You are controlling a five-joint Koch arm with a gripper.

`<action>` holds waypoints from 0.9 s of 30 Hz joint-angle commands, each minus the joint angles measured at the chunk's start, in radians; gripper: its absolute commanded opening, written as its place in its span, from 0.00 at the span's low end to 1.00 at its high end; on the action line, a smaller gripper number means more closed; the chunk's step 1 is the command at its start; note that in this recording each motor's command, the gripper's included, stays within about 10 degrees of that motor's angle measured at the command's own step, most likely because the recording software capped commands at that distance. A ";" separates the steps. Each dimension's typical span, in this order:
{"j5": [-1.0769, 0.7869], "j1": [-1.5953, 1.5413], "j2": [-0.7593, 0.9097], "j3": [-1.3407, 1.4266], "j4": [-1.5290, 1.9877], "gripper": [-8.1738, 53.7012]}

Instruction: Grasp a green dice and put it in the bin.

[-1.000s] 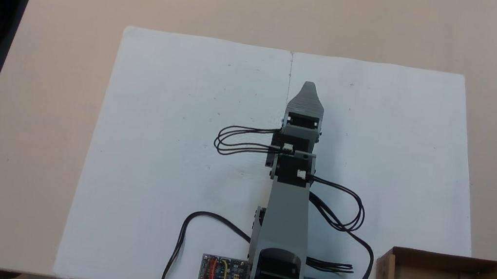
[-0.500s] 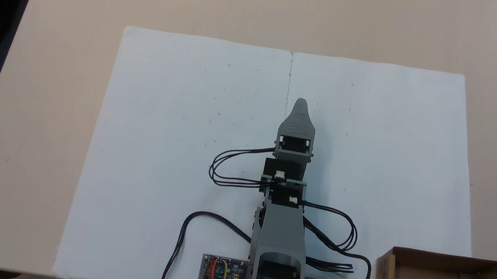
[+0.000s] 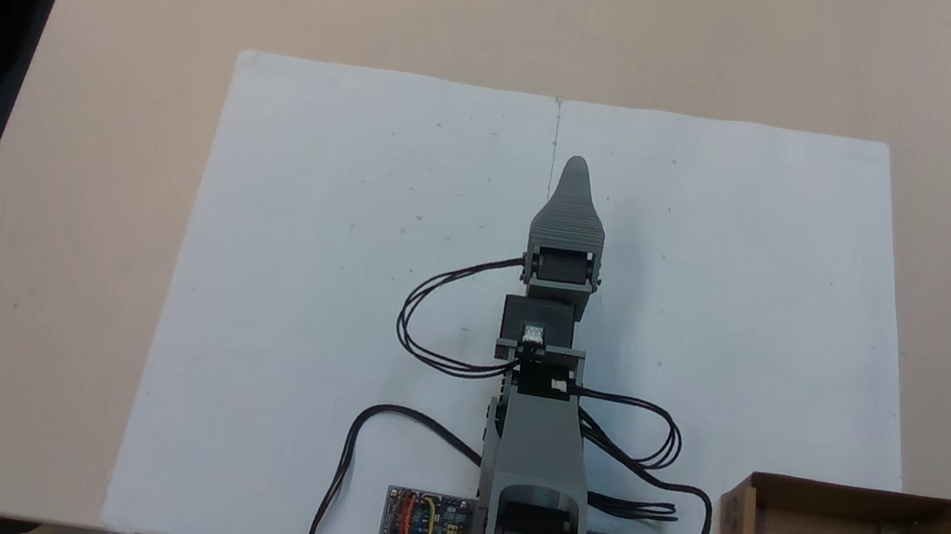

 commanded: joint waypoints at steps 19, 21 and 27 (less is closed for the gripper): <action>-0.044 -0.015 0.103 0.066 -0.345 0.84; -0.044 -0.014 0.103 0.066 -0.344 0.84; -0.043 -0.003 0.100 0.066 -0.334 0.85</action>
